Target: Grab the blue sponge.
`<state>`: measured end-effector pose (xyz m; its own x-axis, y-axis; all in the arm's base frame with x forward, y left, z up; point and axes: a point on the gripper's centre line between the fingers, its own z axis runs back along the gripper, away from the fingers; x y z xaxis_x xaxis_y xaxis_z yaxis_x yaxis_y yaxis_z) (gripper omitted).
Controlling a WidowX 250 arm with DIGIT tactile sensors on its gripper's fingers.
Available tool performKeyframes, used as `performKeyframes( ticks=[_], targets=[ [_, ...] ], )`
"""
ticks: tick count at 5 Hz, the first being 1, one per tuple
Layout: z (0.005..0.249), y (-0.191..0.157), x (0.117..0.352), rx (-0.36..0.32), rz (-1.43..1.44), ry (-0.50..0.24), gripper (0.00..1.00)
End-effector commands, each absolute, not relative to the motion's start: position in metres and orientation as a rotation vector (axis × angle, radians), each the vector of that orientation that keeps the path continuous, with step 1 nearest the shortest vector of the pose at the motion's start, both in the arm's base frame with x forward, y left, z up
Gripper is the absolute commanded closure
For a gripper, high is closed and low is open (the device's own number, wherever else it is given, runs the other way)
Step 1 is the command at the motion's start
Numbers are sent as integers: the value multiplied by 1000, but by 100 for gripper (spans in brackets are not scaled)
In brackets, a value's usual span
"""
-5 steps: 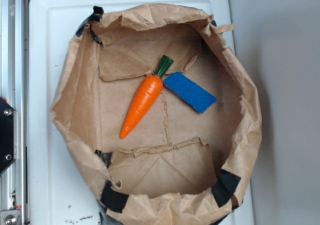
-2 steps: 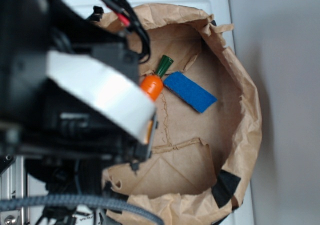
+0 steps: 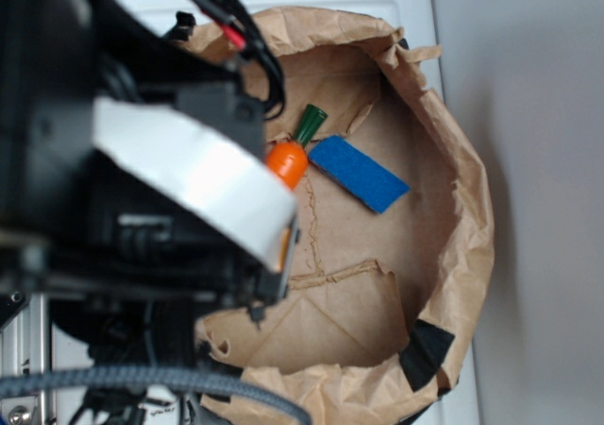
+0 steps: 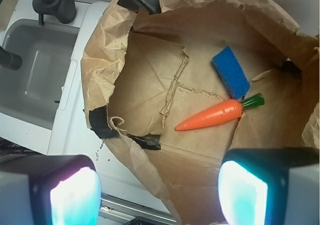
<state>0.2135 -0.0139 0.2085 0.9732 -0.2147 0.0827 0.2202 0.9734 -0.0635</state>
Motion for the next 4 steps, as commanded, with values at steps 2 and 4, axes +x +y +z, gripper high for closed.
performKeyframes(
  ticks=[2, 4],
  targets=[
    [197, 3, 249, -78, -330, -244, 0],
    [138, 20, 275, -5, -357, -194, 0]
  ],
)
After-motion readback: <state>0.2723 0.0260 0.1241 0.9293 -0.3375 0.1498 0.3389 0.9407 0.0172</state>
